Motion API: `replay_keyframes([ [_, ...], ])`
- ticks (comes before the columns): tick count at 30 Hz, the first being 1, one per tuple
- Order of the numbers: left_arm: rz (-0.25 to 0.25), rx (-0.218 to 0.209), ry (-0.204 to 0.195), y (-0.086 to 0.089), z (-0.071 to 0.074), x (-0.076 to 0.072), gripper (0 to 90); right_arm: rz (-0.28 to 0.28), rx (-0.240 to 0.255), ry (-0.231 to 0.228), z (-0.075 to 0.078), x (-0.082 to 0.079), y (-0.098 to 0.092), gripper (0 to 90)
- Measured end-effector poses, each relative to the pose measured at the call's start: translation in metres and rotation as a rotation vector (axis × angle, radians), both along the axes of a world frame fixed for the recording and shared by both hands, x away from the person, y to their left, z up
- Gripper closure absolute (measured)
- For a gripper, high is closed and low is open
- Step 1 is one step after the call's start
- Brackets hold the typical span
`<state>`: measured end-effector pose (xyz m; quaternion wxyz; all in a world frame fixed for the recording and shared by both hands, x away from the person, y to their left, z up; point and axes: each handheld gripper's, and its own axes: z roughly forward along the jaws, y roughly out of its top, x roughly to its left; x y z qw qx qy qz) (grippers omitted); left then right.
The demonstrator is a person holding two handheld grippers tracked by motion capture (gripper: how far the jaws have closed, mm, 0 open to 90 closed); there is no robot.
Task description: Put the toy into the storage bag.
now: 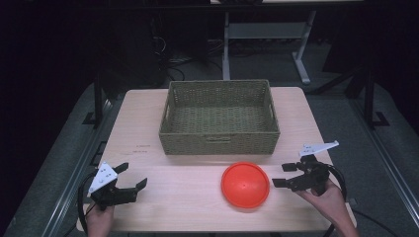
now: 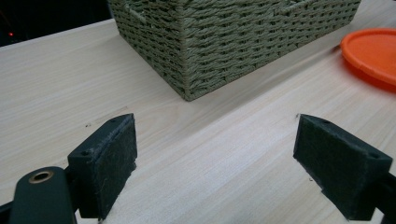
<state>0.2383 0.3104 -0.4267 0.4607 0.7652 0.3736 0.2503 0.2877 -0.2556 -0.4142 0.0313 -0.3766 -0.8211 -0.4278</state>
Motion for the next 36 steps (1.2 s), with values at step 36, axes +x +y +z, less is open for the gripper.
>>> replay_keyframes([
  [36, -0.005, 0.011, 0.001, -0.001, 0.001, 0.0, 12.9, 0.085, -0.205, 0.198, -0.028, 0.059, 0.05, 37.6],
])
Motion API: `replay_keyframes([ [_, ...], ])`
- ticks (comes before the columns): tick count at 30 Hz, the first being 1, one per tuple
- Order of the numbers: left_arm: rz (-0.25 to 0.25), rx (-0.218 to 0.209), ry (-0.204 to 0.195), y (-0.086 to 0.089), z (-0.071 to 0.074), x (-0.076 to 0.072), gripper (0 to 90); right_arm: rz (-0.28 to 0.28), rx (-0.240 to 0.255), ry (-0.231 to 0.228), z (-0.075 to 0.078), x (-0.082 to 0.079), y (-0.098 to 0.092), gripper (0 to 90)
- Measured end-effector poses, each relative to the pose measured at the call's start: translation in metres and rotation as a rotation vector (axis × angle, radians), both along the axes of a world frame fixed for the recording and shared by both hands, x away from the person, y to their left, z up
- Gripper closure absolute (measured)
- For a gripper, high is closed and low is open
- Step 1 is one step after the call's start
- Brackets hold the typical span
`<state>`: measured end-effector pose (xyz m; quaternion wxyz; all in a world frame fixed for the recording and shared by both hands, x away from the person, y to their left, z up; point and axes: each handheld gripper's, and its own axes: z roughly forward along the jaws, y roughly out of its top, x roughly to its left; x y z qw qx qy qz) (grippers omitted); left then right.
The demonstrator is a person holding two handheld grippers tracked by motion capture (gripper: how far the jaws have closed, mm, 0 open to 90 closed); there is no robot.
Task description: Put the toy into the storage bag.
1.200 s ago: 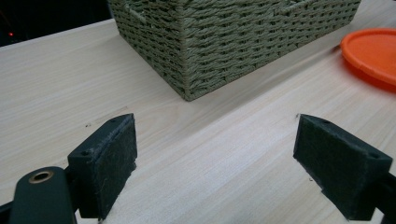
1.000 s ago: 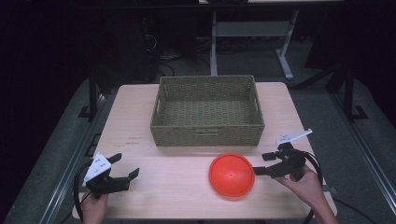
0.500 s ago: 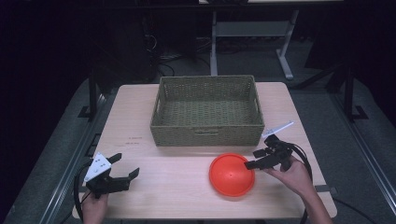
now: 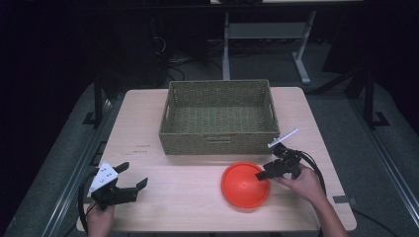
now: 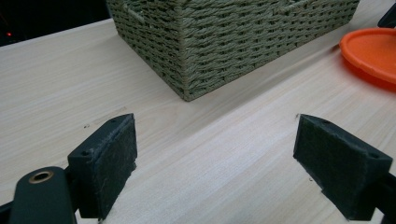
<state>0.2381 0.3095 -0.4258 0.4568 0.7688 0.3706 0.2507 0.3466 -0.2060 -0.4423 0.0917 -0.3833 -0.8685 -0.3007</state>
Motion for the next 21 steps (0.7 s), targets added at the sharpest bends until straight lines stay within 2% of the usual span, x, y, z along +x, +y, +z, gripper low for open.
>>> replay_keyframes([
  [13, 0.005, 0.0, 0.0, 0.001, 0.0, 0.0, 12.9, 0.027, -0.007, 0.019, -0.008, 0.0, 0.002, 49.2],
  [19, 0.0, 0.009, -0.002, 0.0, 0.001, 0.0, 12.9, 0.02, 0.003, -0.008, -0.014, -0.004, 0.004, 57.4],
  [21, 0.0, 0.009, -0.004, 0.0, 0.001, 0.0, 12.8, 0.021, -0.009, -0.011, -0.013, -0.004, 0.004, 61.3],
])
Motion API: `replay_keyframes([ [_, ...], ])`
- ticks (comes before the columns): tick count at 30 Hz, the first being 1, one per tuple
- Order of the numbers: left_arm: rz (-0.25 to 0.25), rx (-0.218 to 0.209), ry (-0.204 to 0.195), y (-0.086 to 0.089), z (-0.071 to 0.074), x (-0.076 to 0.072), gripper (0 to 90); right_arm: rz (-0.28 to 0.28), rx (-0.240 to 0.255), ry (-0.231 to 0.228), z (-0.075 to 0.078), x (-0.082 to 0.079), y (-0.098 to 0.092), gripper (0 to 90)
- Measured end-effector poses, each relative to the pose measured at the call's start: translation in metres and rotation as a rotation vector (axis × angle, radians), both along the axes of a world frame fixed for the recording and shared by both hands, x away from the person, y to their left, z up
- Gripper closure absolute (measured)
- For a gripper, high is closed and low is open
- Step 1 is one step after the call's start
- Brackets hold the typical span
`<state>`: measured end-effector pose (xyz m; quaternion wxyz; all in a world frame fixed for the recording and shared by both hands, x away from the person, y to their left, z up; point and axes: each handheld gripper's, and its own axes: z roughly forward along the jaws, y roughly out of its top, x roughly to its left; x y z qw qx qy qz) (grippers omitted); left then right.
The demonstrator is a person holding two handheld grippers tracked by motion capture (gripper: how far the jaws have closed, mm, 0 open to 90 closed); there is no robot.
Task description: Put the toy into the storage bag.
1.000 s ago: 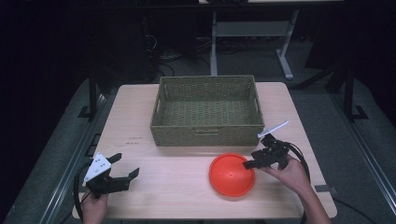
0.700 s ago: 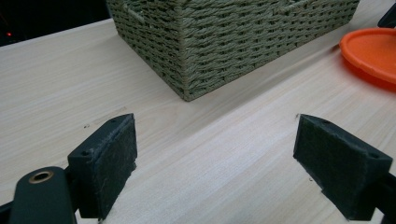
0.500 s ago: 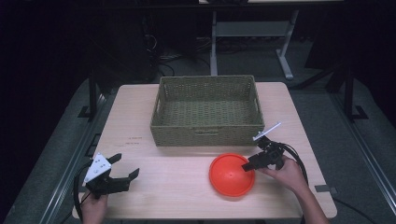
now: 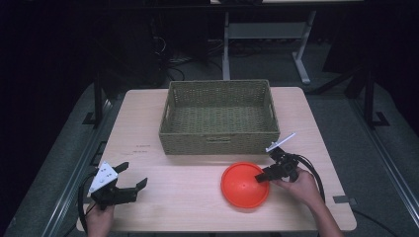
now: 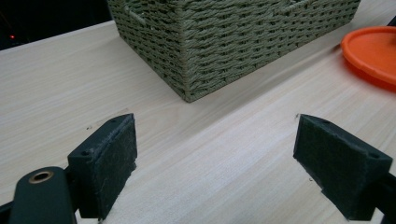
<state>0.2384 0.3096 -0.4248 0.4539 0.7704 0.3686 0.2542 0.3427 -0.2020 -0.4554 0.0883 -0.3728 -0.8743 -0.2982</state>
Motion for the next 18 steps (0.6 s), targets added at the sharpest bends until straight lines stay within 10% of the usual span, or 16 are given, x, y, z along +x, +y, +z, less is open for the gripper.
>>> replay_keyframes([
  [18, 0.009, -0.005, -0.018, 0.0, 0.001, -0.001, 12.9, -0.008, 0.079, 0.007, 0.039, 0.0, 0.01, 81.8],
])
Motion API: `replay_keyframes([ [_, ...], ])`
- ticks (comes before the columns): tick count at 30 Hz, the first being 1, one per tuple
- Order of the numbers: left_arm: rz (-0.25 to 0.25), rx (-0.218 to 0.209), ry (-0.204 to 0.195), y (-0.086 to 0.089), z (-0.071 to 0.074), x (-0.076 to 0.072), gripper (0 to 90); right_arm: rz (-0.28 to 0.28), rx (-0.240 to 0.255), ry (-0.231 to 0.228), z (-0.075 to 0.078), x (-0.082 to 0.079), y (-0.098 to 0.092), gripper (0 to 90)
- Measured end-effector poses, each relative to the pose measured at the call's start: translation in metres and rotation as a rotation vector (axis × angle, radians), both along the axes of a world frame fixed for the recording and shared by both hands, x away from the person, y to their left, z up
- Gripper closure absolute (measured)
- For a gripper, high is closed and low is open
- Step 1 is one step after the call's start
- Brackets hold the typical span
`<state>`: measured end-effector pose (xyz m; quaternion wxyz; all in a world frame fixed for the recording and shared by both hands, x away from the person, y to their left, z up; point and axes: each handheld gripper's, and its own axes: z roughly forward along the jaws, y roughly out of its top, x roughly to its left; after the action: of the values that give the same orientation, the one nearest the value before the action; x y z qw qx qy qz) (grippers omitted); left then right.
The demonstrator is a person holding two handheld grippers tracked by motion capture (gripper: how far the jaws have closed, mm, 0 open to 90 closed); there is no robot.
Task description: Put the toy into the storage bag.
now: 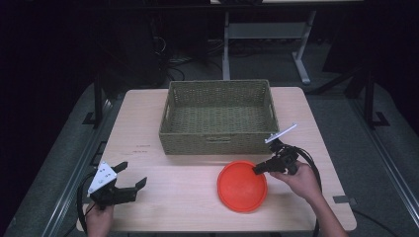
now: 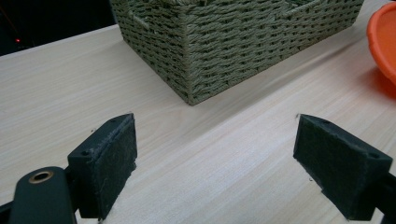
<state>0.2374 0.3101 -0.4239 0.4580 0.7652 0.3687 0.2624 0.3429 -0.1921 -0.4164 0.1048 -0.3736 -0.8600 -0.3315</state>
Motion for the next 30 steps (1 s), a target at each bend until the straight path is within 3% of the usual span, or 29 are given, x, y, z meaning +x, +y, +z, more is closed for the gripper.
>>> replay_keyframes([
  [6, -0.001, 0.001, -0.002, 0.0, 0.001, -0.001, 12.9, 0.005, 0.011, -0.034, 0.018, -0.005, 0.0, 82.0],
  [7, 0.001, 0.001, -0.004, 0.0, 0.001, -0.001, 12.8, 0.005, 0.003, -0.063, 0.029, -0.008, 0.001, 82.1],
  [13, -0.001, 0.01, -0.008, -0.001, 0.001, 0.0, 12.9, 0.006, 0.001, -0.087, 0.051, -0.007, 0.001, 82.1],
  [30, -0.011, 0.004, -0.014, -0.003, 0.0, 0.003, 12.9, 0.005, -0.011, -0.127, 0.113, 0.018, 0.011, 82.1],
])
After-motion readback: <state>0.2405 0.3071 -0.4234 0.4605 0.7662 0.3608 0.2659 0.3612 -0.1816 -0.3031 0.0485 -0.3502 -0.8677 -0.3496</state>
